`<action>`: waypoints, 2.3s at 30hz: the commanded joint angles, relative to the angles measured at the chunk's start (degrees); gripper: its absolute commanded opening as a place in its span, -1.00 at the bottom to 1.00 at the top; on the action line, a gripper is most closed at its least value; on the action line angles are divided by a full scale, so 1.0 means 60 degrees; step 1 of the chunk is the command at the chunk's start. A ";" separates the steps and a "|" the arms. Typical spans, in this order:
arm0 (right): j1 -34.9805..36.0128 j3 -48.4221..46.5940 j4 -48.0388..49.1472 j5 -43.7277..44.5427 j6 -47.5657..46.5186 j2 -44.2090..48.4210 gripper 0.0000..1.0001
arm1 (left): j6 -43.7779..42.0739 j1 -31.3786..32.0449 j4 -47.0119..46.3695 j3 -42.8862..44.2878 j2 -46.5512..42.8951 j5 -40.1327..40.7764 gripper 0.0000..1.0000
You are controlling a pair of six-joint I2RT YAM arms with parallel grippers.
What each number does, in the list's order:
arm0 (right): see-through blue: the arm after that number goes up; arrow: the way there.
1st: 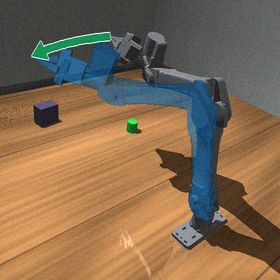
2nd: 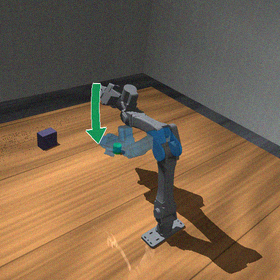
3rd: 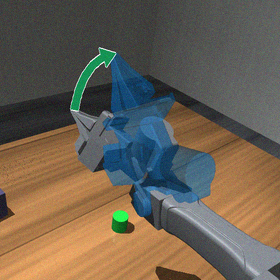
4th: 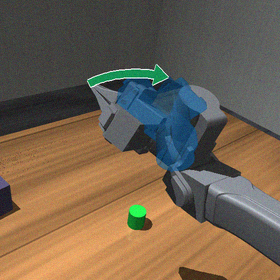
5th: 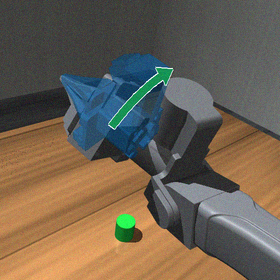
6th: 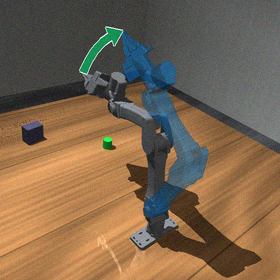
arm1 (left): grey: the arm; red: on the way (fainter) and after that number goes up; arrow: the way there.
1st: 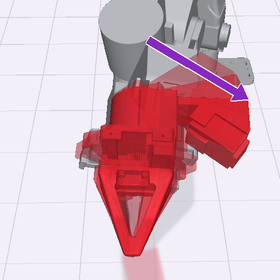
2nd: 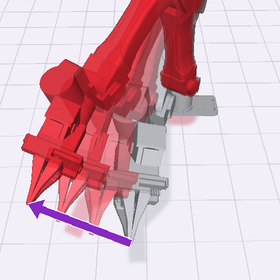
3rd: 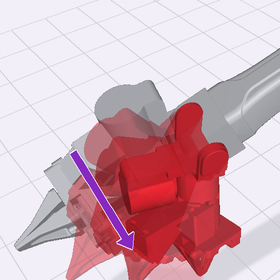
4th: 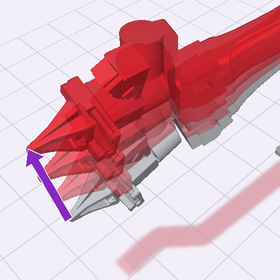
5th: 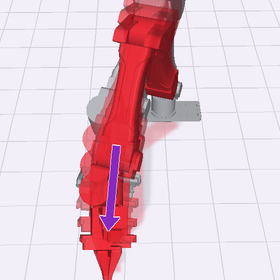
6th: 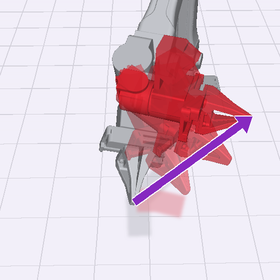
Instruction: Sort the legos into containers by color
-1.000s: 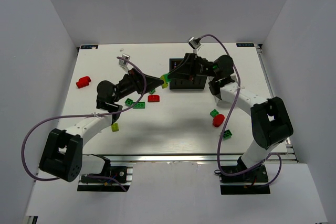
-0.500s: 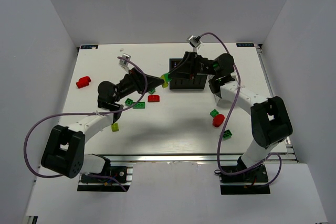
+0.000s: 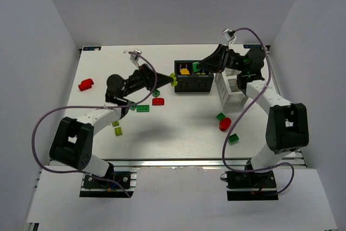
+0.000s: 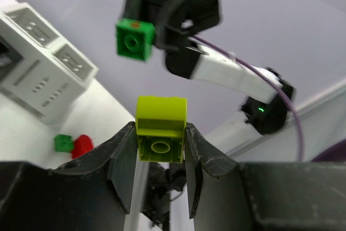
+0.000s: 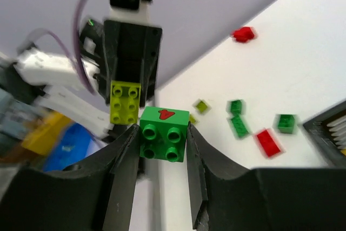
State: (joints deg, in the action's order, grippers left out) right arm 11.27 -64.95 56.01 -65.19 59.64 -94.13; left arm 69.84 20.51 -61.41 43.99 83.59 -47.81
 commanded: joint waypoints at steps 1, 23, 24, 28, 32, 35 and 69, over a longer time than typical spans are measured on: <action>-0.0105 -0.0541 -0.3391 -0.0066 -0.4059 0.0935 -1.00 | -0.1075 0.0272 0.1192 0.1337 0.0641 -0.0001 -0.71; -0.1702 -0.0265 -0.7269 0.1900 -0.8313 0.2812 -1.00 | -0.6440 0.2074 0.9545 0.9424 0.6442 0.5082 -0.64; -0.1717 -0.0235 -0.7255 0.1900 -0.8313 0.2812 -1.00 | -0.6469 0.2089 0.9561 0.9557 0.6545 0.5155 -0.63; -0.1746 -0.0133 -0.7240 0.1900 -0.8328 0.2826 -1.00 | -0.6514 0.2177 0.9751 1.0100 0.6941 0.5478 -0.58; -0.1775 -0.0074 -0.7255 0.1900 -0.8357 0.2826 -1.00 | -0.6499 0.2250 0.9795 1.0262 0.7118 0.5727 -0.40; -0.1775 -0.0030 -0.7255 0.1973 -0.8416 0.2812 -1.00 | -0.6499 0.2294 0.9897 1.0276 0.7191 0.5800 -0.17; -0.2244 -0.2711 -1.0360 0.7876 -1.1096 -0.0132 -1.00 | -0.5283 0.0669 1.1432 0.2076 -0.1858 0.9109 0.72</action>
State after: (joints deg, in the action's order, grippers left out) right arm -2.20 -78.63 -5.54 -22.24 -4.10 -94.67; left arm 36.91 26.33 0.86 61.04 77.41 2.15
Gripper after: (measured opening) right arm 0.414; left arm 0.842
